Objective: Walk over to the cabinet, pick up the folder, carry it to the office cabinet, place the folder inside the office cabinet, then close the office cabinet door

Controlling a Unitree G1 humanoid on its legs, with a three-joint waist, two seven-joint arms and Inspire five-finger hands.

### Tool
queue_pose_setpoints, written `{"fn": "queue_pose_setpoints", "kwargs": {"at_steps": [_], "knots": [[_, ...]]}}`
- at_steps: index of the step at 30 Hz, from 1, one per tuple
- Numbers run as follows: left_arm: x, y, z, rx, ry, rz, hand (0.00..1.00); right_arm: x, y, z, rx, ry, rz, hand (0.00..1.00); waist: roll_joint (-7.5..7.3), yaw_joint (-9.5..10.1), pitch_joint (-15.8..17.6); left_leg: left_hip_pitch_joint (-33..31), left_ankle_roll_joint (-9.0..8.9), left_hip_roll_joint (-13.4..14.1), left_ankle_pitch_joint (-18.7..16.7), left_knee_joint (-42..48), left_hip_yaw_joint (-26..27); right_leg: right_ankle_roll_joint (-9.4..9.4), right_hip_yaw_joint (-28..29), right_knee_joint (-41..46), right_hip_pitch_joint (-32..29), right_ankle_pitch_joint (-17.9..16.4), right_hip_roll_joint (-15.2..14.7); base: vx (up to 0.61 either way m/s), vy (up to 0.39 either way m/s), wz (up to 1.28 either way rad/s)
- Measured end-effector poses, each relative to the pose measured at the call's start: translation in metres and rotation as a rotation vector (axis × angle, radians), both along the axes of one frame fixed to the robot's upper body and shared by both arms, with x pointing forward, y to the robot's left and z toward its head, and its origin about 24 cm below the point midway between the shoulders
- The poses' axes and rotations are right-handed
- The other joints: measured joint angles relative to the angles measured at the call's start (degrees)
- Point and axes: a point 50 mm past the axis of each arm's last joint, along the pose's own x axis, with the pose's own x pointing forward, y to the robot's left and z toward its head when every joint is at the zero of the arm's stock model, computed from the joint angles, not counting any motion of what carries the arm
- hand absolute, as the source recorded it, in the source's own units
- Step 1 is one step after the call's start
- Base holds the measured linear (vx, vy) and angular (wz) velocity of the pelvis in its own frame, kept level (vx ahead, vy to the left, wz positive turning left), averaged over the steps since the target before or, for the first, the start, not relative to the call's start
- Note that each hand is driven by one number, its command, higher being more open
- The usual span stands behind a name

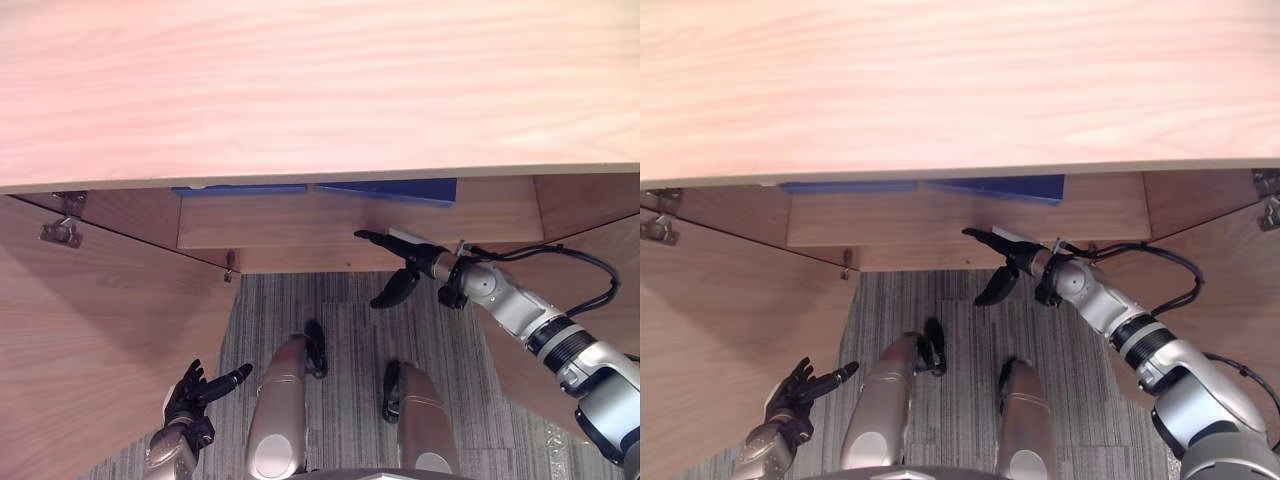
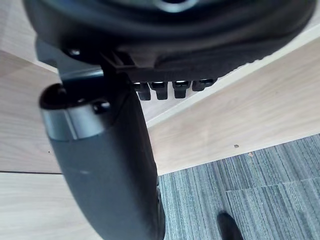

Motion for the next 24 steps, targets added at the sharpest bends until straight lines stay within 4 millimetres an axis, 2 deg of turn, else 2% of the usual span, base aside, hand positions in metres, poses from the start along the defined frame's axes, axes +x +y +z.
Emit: {"fn": "queue_pose_setpoints", "kwargs": {"at_steps": [2,7,8,9,10,11,12,14,16,17,19,21,23,24], "knots": [[0.0,0.0,0.0,0.0,0.001,0.0,1.0,-0.008,0.0,-0.014,0.028,0.042,-0.019,1.0,-0.05,0.12,-0.2,2.8,-0.58,0.0,0.6,-2.3,-0.1,-0.13,-0.8,-2.7,3.1,0.8,0.1,0.03,-0.054,0.0],[-0.002,-0.002,-0.002,-0.001,0.01,-0.01,1.0,-0.048,0.013,-0.074,0.229,0.221,-0.139,1.0,-1.7,-0.22,-4.4,10.8,-2.57,-1.5,6.7,-15.5,-1.8,-1.53,-4.6,-14.9,11.9,5.1,1.1,0.08,-0.115,0.23],[-0.006,-0.004,-0.005,-0.003,0.034,-0.01,1.0,-0.063,0.019,-0.098,0.319,0.298,-0.224,1.0,-2.05,-0.76,-6.9,12.8,-3.47,-1.4,8.5,-19.1,-3.1,-1.9,-6.1,-19.3,14.8,7.0,2.2,0.14,-0.141,0.25],[-0.009,-0.005,-0.008,-0.003,0.049,-0.011,1.0,-0.068,0.021,-0.108,0.351,0.329,-0.268,1.0,-2.15,-1.03,-8.0,13.4,-3.73,-1.4,9.1,-20.3,-3.6,-2.01,-6.7,-21.0,15.8,7.6,2.6,0.16,-0.164,0.26],[-0.012,-0.008,-0.011,-0.005,0.073,-0.013,1.0,-0.079,0.022,-0.126,0.414,0.386,-0.368,1.0,-2.43,-1.36,-9.1,14.9,-4.22,-1.1,9.8,-22.1,-4.0,-2.36,-7.1,-23.7,17.8,8.6,3.4,0.11,-0.126,0.11],[-0.015,-0.012,-0.015,-0.011,0.093,0.007,1.0,-0.092,0.02,-0.144,0.485,0.43,-0.508,1.0,-2.31,-1.39,-9.7,16.1,-4.35,-0.4,9.7,-22.2,-4.4,-2.69,-7.2,-26.0,20.2,9.5,4.4,0.09,-0.113,0.02],[-0.017,-0.016,-0.018,-0.018,0.103,0.024,1.0,-0.098,0.02,-0.152,0.517,0.45,-0.579,1.0,-2.26,-1.44,-10.0,16.6,-4.58,-0.1,9.6,-22.1,-4.6,-2.77,-7.3,-27.2,21.2,10.0,4.9,0.06,-0.091,-0.06],[-0.026,-0.03,-0.028,-0.046,0.159,0.087,1.0,-0.129,0.016,-0.182,0.594,0.54,-0.838,1.0,-2.5,-1.94,-11.2,18.4,-5.66,1.0,8.8,-21.2,-5.3,-3.13,-7.0,-31.0,24.9,11.6,6.4,0.04,-0.056,-0.1],[-0.033,-0.043,-0.035,-0.059,0.211,0.099,1.0,-0.156,0.014,-0.2,0.662,0.606,-1.026,1.0,-2.62,-2.96,-11.8,19.7,-6.63,1.3,8.0,-20.4,-6.7,-3.32,-6.5,-32.8,27.1,12.3,7.1,0.01,-0.02,-0.11],[-0.035,-0.047,-0.036,-0.066,0.225,0.099,1.0,-0.165,0.014,-0.204,0.68,0.621,-1.081,1.0,-2.68,-3.27,-12.2,20.0,-6.76,1.3,7.8,-20.2,-7.0,-3.41,-6.2,-33.2,27.5,12.5,7.3,-0.01,0.008,-0.24],[-0.04,-0.056,-0.04,-0.068,0.254,0.099,1.0,-0.198,0.01,-0.219,0.73,0.686,-1.279,1.0,-2.39,-4.86,-14.3,20.6,-6.7,2.1,6.7,-20.1,-7.6,-3.65,-4.1,-34.3,27.7,13.7,8.5,-0.02,0.028,-0.43],[-0.039,-0.06,-0.041,-0.046,0.273,0.067,1.0,-0.205,0.003,-0.223,0.754,0.687,-1.381,1.0,-2.23,-5.37,-15.5,22.0,-6.7,2.6,6.8,-21.4,-7.1,-3.73,-1.3,-35.7,27.9,15.3,9.0,-0.05,0.028,-0.69],[-0.04,-0.062,-0.042,-0.027,0.289,0.034,1.0,-0.213,-0.006,-0.225,0.769,0.674,-1.478,1.0,-2.42,-6.59,-16.4,24.9,-6.51,2.5,8.0,-24.6,-4.8,-3.4,1.0,-37.0,28.6,16.8,8.8,-0.09,0.047,-0.65],[-0.043,-0.062,-0.043,-0.015,0.309,0.025,1.0,-0.222,-0.011,-0.229,0.76,0.684,-1.539,1.0,-2.29,-7.09,-17.9,26.9,-6.89,1.9,9.4,-28.6,-3.1,-3.24,2.8,-37.8,28.1,17.5,8.4,-0.09,0.051,-0.73]]}}
